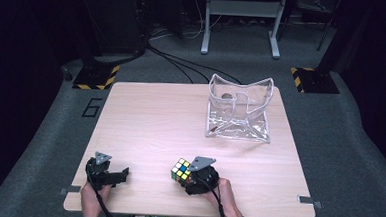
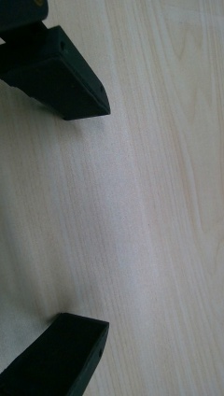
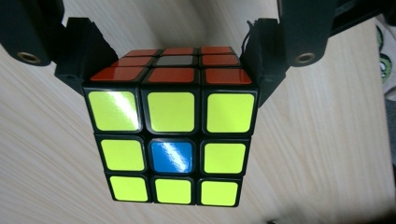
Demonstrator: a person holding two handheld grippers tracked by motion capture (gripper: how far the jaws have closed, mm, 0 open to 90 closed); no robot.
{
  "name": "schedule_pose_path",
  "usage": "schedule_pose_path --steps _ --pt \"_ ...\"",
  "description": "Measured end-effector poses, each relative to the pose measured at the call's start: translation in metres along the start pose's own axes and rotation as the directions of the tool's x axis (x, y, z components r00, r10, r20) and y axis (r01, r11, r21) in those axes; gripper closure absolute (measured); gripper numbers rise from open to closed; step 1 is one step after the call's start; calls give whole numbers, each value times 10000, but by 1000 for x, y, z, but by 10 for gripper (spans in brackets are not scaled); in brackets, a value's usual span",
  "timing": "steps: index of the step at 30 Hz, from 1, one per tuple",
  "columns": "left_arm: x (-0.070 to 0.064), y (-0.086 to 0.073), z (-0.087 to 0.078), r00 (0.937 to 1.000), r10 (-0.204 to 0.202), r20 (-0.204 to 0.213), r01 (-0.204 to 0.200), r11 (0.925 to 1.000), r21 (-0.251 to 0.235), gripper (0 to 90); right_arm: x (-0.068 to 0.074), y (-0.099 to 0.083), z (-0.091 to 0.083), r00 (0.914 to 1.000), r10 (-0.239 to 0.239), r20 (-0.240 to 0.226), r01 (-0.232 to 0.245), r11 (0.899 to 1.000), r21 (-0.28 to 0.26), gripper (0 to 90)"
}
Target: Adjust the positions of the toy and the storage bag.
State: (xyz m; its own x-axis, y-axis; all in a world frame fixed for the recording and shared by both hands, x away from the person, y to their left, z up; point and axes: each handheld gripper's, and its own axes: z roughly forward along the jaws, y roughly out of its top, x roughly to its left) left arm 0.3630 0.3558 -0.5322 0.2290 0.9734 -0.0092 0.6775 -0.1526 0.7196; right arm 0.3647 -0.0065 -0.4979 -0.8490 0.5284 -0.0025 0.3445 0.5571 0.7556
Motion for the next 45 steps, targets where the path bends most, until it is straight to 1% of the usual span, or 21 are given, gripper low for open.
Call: schedule_pose_path --steps 4,7,11,13,17,22,30,31,35,39,42,44,45 --pt "0 0 0 10000 -9 -16 9 10000 -17 5 -10 -10 -10 9992 221 339 -221 9998 -21 331" --pt "0 0 0 10000 -11 -18 11 10000 -17 5 -18 -16 -19 9972 472 585 -467 9989 -101 331" --pt "0 0 0 10000 -13 -18 13 10000 -19 5 -29 -24 -30 9916 841 986 -825 9964 -209 331" --pt "0 0 0 10000 -13 -19 13 10000 -19 5 -35 -28 -35 9870 1110 1161 -1090 9938 -235 331" --pt "0 0 0 10000 -7 -18 7 10000 -24 5 -47 -35 -45 9771 1490 1516 -1453 9888 -355 331" --pt "0 0 0 10000 -8 -18 8 10000 -15 5 -59 -44 -54 9612 1935 1966 -1889 9811 -424 331" --pt "0 0 0 10000 -9 -22 9 10000 -14 5 -74 -59 -59 9372 2464 2469 -2447 9689 -379 331" --pt "0 0 0 10000 -9 -17 9 10000 -18 5 -76 -61 -59 9358 2480 2506 -2475 9683 -343 331" --pt "0 0 0 10000 -11 -19 11 10000 -20 5 -80 -65 -61 9251 2695 2676 -2711 9620 -317 331" --pt "0 0 0 10000 -6 -2 6 10000 0 5 -83 -68 -61 9204 2765 2764 -2782 9599 -340 330" --pt "0 0 0 10000 -6 -5 6 10000 4 5 -82 -69 -59 9189 2702 2874 -2752 9611 -234 330" --pt "0 0 0 10000 -7 -21 7 10000 -15 5 -81 -70 -58 9195 2605 2945 -2675 9634 -170 330" --pt "0 0 0 10000 -7 -6 7 10000 -1 5 -81 -70 -57 9176 2660 2953 -2741 9616 -143 330"
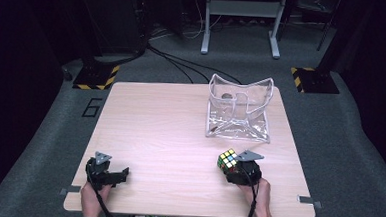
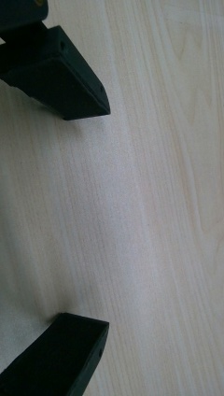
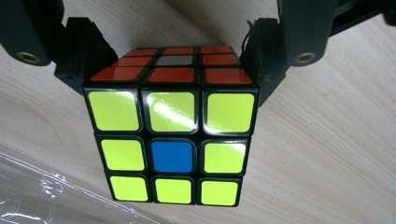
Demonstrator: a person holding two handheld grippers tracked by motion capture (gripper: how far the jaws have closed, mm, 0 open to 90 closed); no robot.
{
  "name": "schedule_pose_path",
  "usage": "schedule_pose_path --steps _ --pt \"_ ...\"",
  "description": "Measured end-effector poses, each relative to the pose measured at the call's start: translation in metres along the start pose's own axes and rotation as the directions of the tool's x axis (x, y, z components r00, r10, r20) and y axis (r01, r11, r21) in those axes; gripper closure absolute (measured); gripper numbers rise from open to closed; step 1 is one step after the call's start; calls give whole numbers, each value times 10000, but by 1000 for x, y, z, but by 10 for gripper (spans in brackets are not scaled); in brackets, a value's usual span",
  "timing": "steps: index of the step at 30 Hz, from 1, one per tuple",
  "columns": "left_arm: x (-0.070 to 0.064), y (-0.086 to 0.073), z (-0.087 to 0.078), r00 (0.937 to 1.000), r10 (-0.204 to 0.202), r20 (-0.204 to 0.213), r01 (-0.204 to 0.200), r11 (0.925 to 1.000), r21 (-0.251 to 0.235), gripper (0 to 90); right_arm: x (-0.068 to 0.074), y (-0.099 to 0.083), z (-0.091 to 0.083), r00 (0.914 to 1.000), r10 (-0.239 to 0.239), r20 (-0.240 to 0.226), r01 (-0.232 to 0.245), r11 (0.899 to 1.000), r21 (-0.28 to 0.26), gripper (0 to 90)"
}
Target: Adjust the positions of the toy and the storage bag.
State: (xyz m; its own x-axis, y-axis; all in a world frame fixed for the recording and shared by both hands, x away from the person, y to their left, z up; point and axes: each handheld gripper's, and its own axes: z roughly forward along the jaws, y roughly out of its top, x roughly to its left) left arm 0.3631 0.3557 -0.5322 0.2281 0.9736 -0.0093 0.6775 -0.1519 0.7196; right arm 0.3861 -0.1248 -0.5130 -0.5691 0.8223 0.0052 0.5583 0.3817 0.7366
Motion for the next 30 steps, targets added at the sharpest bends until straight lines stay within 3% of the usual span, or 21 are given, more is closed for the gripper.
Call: schedule_pose_path --steps 6,7,8,9,12,18,25,30 --pt "0 0 0 10000 -3 -2 3 10000 -1 5 1 -2 0 9999 -104 51 105 9999 -75 325" --pt "0 0 0 10000 -2 1 2 10000 -3 5 1 -2 0 10000 -48 69 50 9998 -200 288" --pt "0 0 0 10000 -4 -14 4 10000 -15 5 0 -4 -2 9999 93 -113 -99 9986 -521 146" --pt "0 0 0 10000 1 0 -1 10000 1 5 0 -3 -2 9989 335 -334 -350 9983 -461 67" --pt "0 0 0 10000 0 1 0 10000 1 5 -2 -3 -4 9973 514 -526 -522 9985 -144 30" --pt "0 0 0 10000 1 -7 -1 10000 -7 5 -5 -5 -13 9950 535 -838 -543 9985 -71 0" --pt "-2 1 0 9998 -150 -141 151 9999 55 6 -14 -5 -29 9949 697 -723 -718 9971 -270 0" --pt "-1 7 0 9996 148 227 -162 9979 635 3 -22 -6 -38 9950 868 -493 -880 9958 -237 0"
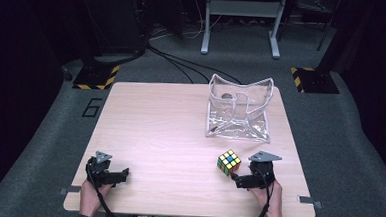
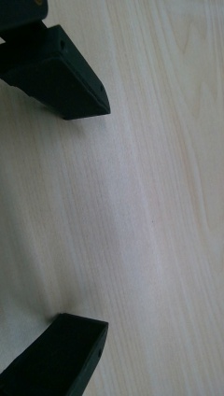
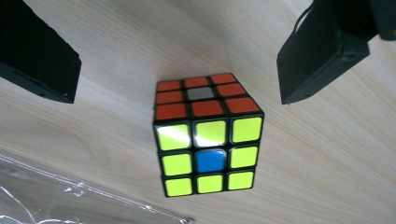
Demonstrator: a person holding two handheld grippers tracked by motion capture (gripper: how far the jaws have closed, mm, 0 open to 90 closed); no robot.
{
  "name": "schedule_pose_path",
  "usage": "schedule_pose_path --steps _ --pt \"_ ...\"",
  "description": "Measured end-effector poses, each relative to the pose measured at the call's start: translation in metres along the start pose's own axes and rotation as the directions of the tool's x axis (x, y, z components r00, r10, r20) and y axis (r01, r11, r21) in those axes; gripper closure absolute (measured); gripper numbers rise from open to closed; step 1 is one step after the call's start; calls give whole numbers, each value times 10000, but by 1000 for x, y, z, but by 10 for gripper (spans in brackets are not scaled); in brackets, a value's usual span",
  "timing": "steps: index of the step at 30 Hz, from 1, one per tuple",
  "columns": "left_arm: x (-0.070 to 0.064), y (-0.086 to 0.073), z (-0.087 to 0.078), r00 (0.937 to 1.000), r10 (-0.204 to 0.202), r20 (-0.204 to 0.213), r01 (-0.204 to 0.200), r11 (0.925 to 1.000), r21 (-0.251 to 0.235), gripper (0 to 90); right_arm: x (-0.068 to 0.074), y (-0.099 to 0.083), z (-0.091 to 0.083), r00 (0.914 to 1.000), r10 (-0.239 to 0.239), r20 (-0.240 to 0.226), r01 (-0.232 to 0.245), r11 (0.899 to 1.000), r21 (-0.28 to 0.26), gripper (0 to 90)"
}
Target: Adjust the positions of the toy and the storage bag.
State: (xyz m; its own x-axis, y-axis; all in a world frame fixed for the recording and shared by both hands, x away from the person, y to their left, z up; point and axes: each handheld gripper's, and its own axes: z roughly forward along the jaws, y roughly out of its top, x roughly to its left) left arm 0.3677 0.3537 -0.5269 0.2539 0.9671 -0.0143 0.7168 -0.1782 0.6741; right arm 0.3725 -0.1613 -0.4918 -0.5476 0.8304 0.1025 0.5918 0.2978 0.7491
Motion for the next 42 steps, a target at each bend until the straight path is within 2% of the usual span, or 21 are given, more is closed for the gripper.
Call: schedule_pose_path --steps 2,5,10,19,27,35,42 --pt "-1 5 0 9994 118 315 -127 9995 292 3 -3 1 -3 9999 40 147 -40 10000 43 0" --pt "-4 14 0 9984 248 511 -266 9990 349 2 -8 2 -7 9995 82 295 -85 9999 102 0" --pt "-9 30 -4 9945 622 838 -622 9981 -21 4 -13 7 -13 9990 10 455 -18 9999 165 0" --pt "-17 57 -3 9830 1006 1537 -1006 9949 -82 30 -19 19 -22 9975 -121 694 100 9995 298 0" --pt "-27 77 3 9738 1294 1869 -1307 9914 -56 32 -29 29 -28 9972 -29 753 7 9995 301 9" --pt "-39 102 9 9654 1427 2181 -1394 9898 -307 42 -36 39 -30 9965 -123 824 90 9991 411 15" --pt "-51 121 18 9539 1734 2448 -1687 9849 -400 50 -42 47 -30 9959 -76 899 37 9991 432 20"
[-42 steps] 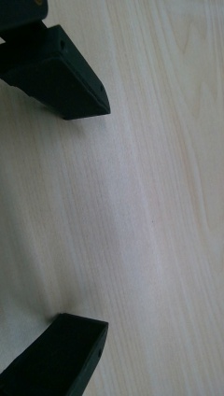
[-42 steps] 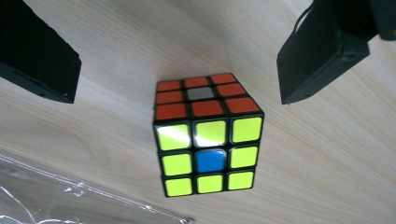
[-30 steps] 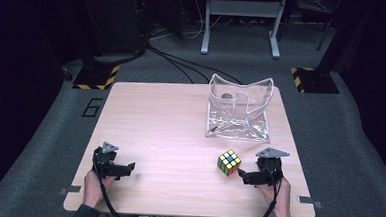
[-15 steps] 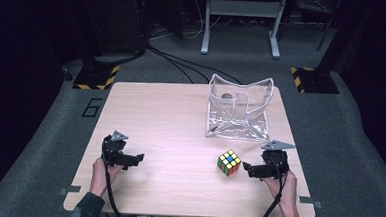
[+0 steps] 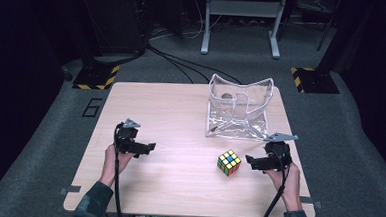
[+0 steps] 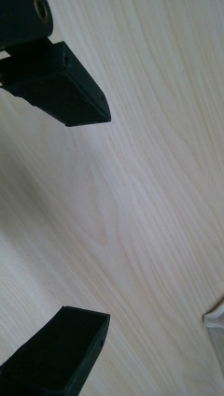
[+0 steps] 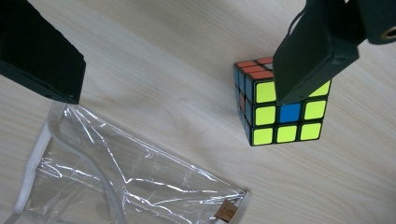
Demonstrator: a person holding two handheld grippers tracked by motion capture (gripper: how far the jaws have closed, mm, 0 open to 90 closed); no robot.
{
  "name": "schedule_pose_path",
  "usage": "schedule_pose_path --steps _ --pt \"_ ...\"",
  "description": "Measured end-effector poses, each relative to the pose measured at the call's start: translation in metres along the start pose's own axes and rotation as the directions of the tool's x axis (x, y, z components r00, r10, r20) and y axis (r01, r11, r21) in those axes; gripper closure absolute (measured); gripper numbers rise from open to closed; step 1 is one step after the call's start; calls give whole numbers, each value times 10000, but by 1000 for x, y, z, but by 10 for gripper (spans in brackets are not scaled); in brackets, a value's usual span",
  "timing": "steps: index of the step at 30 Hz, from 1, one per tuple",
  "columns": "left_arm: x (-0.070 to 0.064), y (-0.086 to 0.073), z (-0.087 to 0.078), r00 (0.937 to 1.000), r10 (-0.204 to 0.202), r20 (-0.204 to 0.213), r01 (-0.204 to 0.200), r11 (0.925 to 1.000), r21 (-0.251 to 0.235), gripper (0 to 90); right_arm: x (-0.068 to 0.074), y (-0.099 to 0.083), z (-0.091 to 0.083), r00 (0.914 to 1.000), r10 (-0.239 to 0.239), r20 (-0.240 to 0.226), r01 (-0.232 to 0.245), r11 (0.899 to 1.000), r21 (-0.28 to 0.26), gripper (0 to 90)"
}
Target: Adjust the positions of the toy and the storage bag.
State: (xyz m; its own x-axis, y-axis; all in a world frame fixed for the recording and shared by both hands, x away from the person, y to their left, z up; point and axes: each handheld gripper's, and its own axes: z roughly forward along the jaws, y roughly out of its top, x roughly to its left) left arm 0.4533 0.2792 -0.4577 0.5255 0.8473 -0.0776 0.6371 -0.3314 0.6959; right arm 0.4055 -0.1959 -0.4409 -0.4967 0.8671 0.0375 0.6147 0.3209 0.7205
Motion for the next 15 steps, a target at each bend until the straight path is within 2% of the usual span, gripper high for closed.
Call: schedule_pose_path --steps 3,10,11,15 --pt "-2 9 5 9998 187 83 -188 9998 67 53 -3 4 -1 10000 -100 4 100 9999 -33 20" --pt "-6 30 16 9987 154 495 -155 9999 25 57 -11 16 -1 9999 15 125 -15 10000 -24 23" --pt "-7 33 18 9984 155 544 -158 9999 48 57 -13 17 0 9999 -111 127 111 9999 -44 23" --pt "-10 46 23 9973 105 732 -104 9999 -13 58 -16 24 0 9997 94 242 -96 9999 89 26"
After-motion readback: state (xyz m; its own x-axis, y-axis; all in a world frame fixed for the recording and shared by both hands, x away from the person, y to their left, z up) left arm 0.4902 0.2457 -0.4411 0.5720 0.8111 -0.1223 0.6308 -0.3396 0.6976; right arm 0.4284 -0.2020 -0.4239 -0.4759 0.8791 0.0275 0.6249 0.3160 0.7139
